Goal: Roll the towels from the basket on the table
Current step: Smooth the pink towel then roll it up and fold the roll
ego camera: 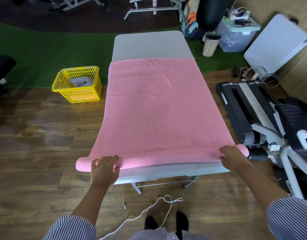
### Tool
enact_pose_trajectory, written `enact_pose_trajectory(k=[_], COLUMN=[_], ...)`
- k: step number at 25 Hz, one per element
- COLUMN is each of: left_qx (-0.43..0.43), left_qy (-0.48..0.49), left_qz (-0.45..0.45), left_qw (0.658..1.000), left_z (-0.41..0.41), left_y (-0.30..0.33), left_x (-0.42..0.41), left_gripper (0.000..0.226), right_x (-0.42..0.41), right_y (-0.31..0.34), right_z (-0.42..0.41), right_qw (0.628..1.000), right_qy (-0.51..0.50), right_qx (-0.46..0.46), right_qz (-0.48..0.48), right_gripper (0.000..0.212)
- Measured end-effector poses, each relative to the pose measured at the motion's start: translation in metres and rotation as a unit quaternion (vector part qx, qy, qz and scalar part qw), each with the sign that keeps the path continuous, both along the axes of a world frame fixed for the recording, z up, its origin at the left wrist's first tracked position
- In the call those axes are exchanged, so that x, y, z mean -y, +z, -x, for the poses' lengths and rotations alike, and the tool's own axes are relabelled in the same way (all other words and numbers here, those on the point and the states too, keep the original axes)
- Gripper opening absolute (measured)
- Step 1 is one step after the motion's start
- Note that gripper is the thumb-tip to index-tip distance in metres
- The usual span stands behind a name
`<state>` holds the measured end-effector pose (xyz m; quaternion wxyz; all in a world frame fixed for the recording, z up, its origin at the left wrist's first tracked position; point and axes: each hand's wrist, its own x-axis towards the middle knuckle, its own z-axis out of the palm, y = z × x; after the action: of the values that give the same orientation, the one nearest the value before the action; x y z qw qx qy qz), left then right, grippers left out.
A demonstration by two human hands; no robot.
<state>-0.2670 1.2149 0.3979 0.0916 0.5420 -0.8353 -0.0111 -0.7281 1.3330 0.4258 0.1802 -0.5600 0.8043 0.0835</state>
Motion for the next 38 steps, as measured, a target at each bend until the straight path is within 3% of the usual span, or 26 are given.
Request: enact_pose_trajectory(k=[3,7,9,14,17,19,22,27,30,32,35,38], left_qx=[0.001,-0.029,-0.026,-0.035,-0.024,-0.008,-0.013,-0.015,-0.006,0.002,-0.001,0.006], left_qy=[-0.002,-0.006,-0.026,-0.015,-0.026,-0.033,-0.036,-0.038,-0.032,-0.027,-0.009,-0.005], left_qz=[-0.005,0.029,0.037,0.005,0.002,-0.019,-0.033,-0.011,-0.045,-0.050,-0.034,-0.020], left_qw=[1.000,0.999,0.999,0.999,0.999,0.999,0.999,0.999,0.998,0.998,0.999,1.000], left_z=[-0.003,0.000,0.001,0.005,0.004,-0.001,-0.003,0.007,0.010,0.012,0.019,0.018], left_y=[0.001,0.000,-0.003,-0.004,0.004,0.007,0.009,0.005,0.000,0.001,0.007,0.009], left_x=[0.008,0.012,0.010,0.009,0.011,0.013,0.018,0.016,0.012,0.009,0.004,0.003], left_gripper=[0.028,0.049,0.053,0.058,0.031,0.028,0.030,0.049,0.059,0.063,0.049,0.031], right_x=[0.011,0.016,0.015,0.013,0.016,0.018,0.020,0.020,0.013,0.010,0.011,0.017], right_y=[0.004,0.002,0.000,-0.006,-0.003,0.000,0.001,-0.006,-0.010,-0.010,-0.003,0.004], right_z=[0.001,-0.001,-0.005,-0.011,-0.010,-0.009,-0.006,-0.007,-0.005,-0.002,0.004,0.007], right_qw=[0.999,0.994,0.990,0.997,0.997,0.998,0.999,0.988,0.991,0.994,0.994,0.996], right_qy=[0.014,0.004,-0.002,0.019,0.012,0.020,0.025,0.008,0.000,0.033,0.058,0.079], right_qx=[-0.029,-0.003,0.008,-0.025,-0.036,-0.043,-0.044,0.039,0.077,0.055,0.021,0.008], right_qz=[-0.031,0.112,0.140,0.065,0.060,0.029,0.016,0.147,0.113,0.084,0.093,0.037], right_gripper=[0.035,0.037,0.038,0.052,0.034,0.026,0.027,0.033,0.040,0.050,0.045,0.037])
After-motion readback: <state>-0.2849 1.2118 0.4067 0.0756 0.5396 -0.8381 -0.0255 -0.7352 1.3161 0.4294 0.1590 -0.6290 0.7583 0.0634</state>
